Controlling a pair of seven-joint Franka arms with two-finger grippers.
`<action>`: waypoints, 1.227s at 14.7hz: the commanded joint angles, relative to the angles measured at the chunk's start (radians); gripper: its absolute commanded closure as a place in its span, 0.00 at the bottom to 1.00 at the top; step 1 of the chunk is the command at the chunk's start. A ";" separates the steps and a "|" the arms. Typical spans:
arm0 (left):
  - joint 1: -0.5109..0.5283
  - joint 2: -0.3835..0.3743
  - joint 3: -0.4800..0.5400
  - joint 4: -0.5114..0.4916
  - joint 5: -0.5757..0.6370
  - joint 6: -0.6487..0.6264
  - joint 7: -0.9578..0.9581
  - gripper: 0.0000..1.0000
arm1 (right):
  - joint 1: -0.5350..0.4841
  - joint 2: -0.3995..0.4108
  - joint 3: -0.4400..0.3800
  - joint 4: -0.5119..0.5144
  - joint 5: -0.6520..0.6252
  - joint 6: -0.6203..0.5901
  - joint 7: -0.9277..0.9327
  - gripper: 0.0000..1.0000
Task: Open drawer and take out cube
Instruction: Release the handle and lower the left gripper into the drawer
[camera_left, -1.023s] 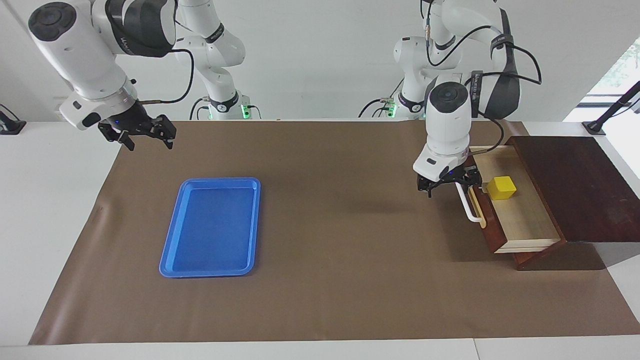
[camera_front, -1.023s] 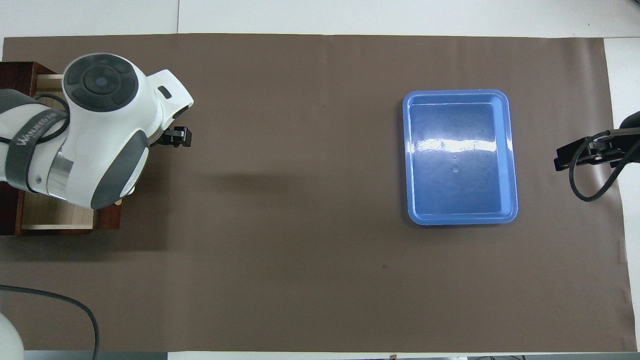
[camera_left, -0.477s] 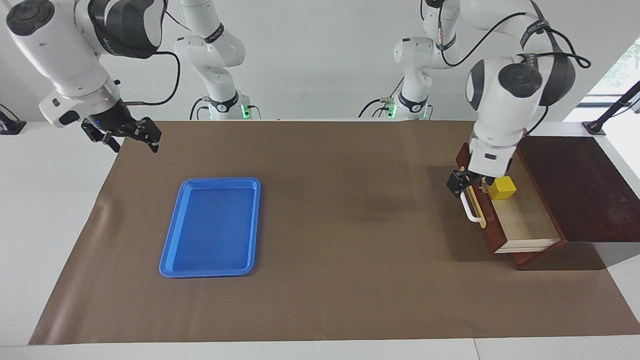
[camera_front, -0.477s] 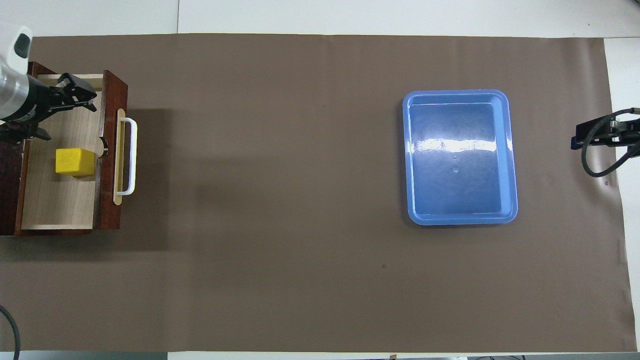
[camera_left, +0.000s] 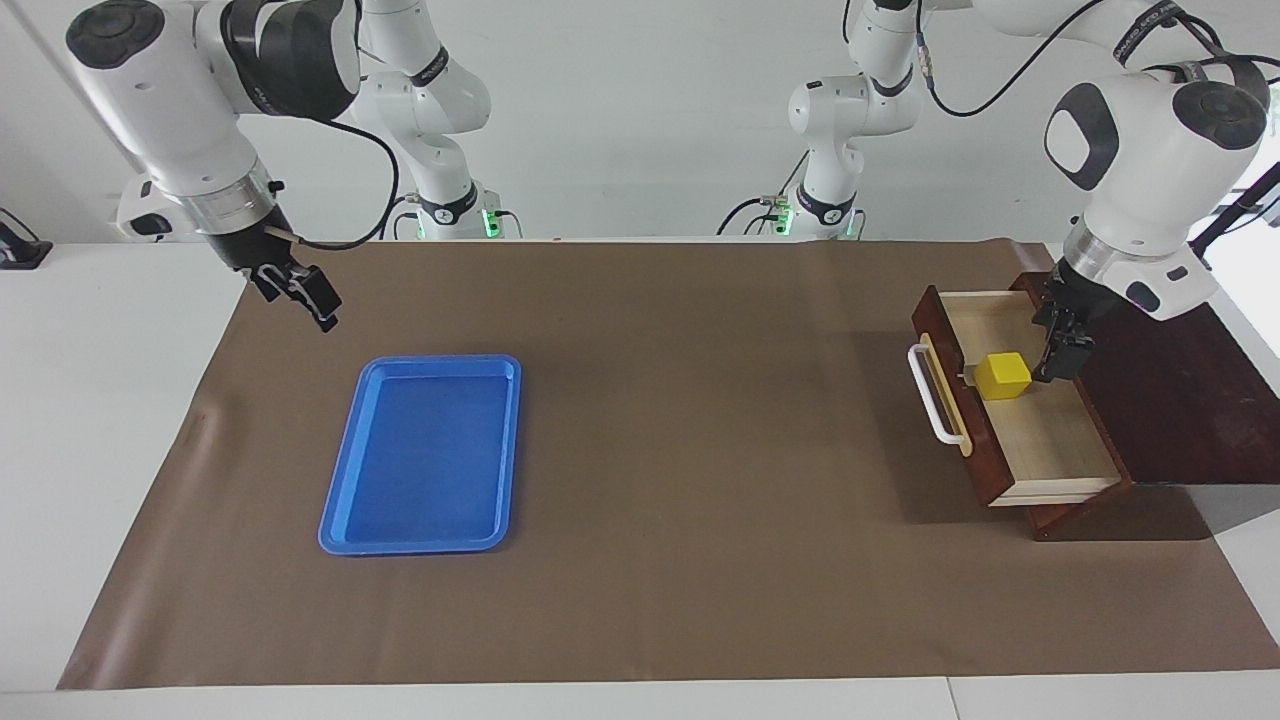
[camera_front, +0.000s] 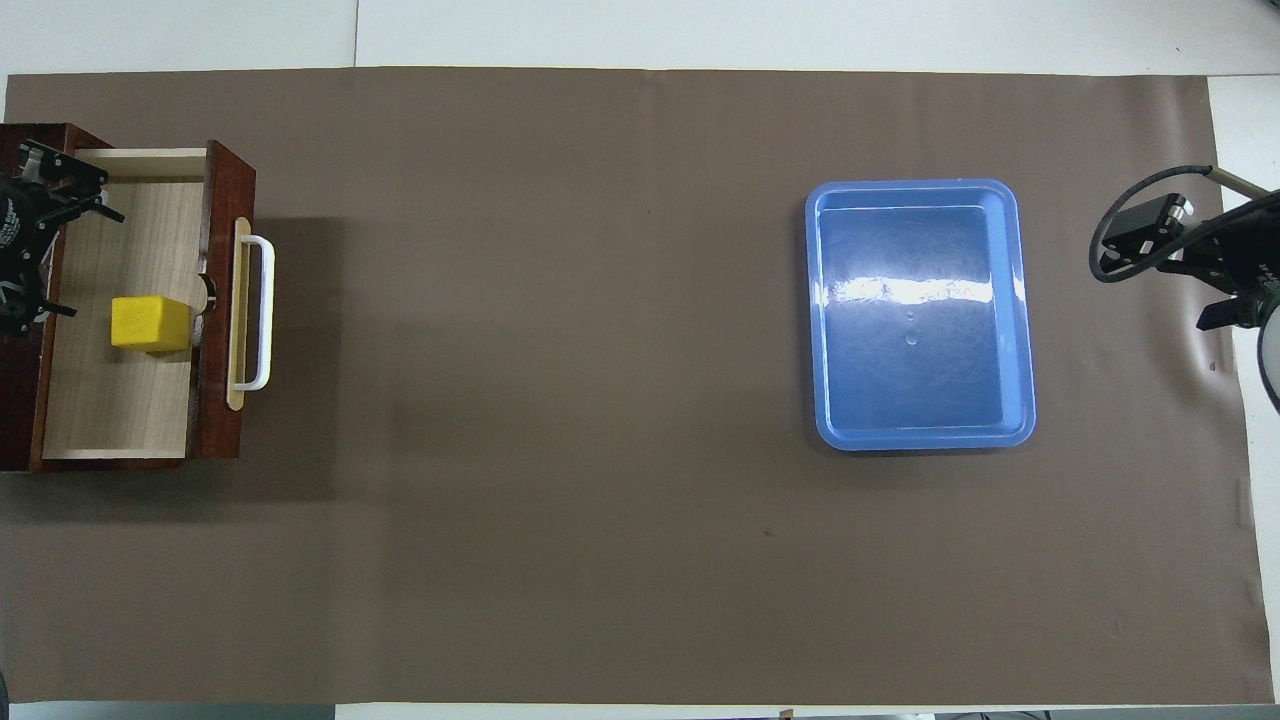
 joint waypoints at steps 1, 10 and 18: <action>-0.010 -0.047 0.000 -0.122 0.005 0.009 -0.181 0.00 | 0.039 -0.008 0.005 -0.014 -0.012 0.013 0.238 0.00; 0.067 -0.061 -0.002 -0.249 0.039 0.162 -0.336 0.00 | 0.032 0.001 0.005 -0.016 0.227 0.005 0.696 0.00; 0.061 -0.061 -0.008 -0.311 0.037 0.250 -0.330 0.00 | 0.035 0.120 0.002 0.049 0.491 -0.019 0.795 0.00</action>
